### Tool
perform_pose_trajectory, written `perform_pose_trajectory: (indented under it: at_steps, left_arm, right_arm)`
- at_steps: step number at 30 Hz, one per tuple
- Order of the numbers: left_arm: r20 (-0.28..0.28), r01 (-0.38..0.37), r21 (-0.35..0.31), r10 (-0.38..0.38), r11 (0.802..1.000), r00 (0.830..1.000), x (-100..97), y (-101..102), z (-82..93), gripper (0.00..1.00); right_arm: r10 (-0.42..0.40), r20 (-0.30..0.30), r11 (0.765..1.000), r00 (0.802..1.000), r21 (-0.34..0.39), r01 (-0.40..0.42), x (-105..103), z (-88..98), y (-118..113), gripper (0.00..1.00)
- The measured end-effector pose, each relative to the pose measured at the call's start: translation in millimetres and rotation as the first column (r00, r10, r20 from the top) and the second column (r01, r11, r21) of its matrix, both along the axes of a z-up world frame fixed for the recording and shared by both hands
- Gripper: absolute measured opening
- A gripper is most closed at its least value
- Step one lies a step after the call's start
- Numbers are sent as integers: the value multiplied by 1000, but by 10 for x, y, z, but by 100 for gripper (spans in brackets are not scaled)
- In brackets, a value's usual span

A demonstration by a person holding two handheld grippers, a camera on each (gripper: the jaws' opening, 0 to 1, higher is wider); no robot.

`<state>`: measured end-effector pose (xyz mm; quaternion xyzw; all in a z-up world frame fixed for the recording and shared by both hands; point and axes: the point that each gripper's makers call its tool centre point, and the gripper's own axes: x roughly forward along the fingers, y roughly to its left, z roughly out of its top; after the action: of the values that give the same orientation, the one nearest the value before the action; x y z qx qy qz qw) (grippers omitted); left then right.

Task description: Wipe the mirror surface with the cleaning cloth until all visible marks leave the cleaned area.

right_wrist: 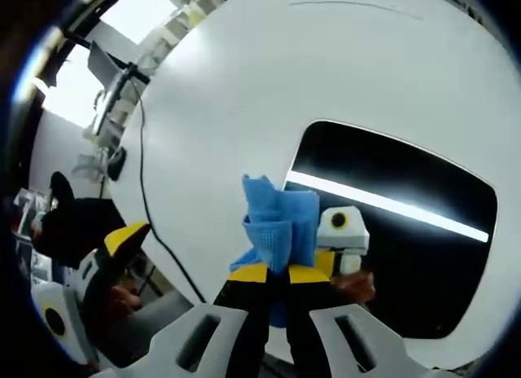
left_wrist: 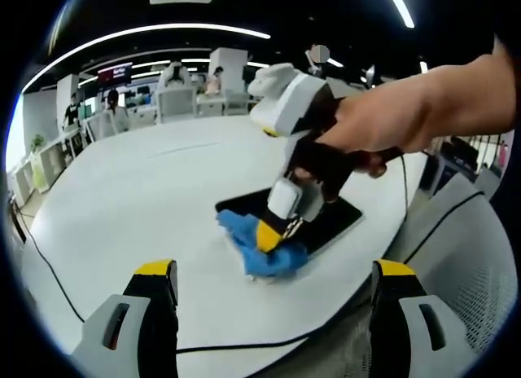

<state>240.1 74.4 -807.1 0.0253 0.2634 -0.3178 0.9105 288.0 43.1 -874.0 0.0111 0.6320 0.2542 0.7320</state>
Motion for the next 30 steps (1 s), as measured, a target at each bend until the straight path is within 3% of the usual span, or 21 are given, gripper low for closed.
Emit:
perform_pose_trajectory:
  at_steps: [30]
  left_arm:
    - [5, -13, -11, 13, 1000, 1000, 27, 5, -2, 99]
  right_arm:
    - [20, -9, 1000, 1000, 3, -20, 115, 14, -11, 1]
